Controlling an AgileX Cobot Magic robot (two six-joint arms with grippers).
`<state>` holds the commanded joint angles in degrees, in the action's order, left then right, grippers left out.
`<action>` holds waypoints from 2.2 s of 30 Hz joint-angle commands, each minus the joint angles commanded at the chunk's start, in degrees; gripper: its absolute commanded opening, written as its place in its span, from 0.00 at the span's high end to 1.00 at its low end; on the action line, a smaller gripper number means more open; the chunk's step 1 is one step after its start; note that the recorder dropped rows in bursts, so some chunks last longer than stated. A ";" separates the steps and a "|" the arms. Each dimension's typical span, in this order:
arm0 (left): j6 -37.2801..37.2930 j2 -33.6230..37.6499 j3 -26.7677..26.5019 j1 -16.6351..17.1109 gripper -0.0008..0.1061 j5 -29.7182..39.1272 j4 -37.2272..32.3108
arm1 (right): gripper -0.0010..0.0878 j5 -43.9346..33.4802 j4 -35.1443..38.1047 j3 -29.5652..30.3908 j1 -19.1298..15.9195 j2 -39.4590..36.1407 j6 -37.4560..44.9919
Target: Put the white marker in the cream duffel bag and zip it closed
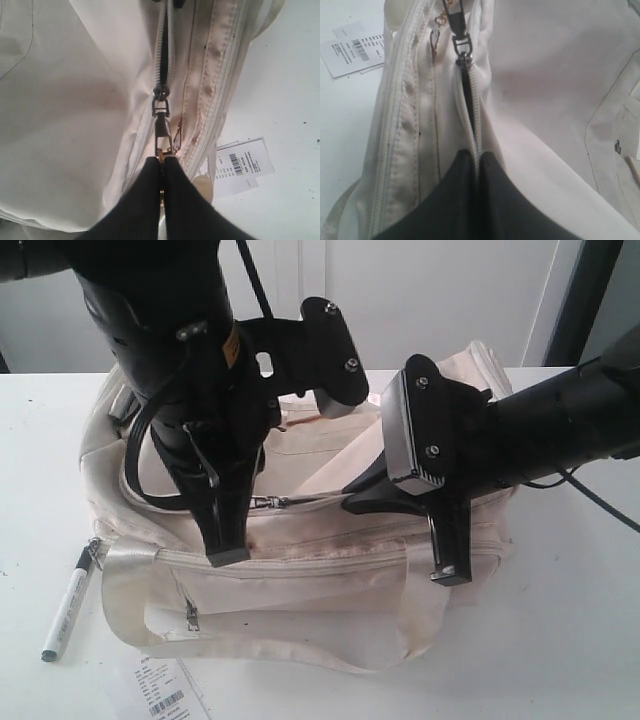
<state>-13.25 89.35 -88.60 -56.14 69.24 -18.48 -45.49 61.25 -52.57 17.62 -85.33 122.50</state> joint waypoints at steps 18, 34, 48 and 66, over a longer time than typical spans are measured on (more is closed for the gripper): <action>0.00 0.00 0.00 0.00 0.99 0.72 -2.14 | 0.99 1.46 -1.96 0.00 0.00 0.11 -1.94; 0.00 -0.10 0.00 0.00 0.99 0.72 -2.14 | 0.99 1.89 -2.84 0.00 0.00 0.11 -2.97; -0.16 -0.09 0.00 0.10 0.99 0.72 -2.82 | 0.99 1.89 -2.84 0.00 0.00 0.11 -3.19; -0.43 -0.09 0.10 2.93 0.99 0.72 -2.64 | 0.99 2.11 -2.84 0.00 0.00 0.11 -4.39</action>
<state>-13.68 89.25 -88.50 -53.20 69.96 -21.11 -43.37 58.41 -52.57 17.62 -85.22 118.11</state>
